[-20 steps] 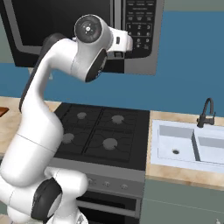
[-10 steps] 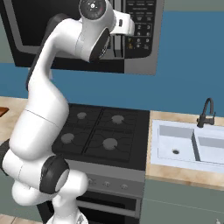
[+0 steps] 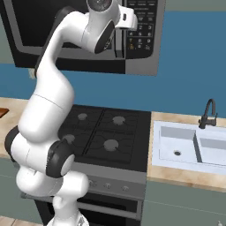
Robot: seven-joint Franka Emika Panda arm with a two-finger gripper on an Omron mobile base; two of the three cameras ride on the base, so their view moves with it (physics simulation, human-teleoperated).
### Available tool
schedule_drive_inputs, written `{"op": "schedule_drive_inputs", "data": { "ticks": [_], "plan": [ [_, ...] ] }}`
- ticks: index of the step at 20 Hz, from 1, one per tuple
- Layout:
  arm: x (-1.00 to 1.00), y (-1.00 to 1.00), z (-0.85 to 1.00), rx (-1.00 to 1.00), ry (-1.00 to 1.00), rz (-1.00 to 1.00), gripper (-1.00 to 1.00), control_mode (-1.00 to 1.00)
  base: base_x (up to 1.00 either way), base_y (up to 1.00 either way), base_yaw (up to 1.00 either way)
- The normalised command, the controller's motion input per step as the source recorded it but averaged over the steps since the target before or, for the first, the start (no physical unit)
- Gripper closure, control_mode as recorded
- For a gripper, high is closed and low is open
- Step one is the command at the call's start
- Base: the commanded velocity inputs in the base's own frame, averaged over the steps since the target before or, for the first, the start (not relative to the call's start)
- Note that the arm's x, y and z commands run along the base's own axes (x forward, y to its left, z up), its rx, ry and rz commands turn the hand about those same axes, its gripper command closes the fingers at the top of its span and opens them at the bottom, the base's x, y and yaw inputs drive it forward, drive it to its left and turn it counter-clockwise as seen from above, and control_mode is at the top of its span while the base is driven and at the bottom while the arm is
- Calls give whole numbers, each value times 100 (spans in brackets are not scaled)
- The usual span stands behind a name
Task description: Retrieve the reheated potato from the microwave, then place the potato, cheese, and condiment on the cutting board.
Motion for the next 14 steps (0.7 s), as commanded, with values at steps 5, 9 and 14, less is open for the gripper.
{"op": "schedule_drive_inputs", "data": {
  "ticks": [5, 9, 14],
  "plan": [
    [19, -9, 0, 0, -9, 0, -100, -100, 0, 0, 0],
    [15, -16, 0, 0, -7, 0, -100, -100, 0, 0, 0],
    [10, -16, 0, 0, -7, 0, -100, -100, 0, 0, 0]
  ]
}}
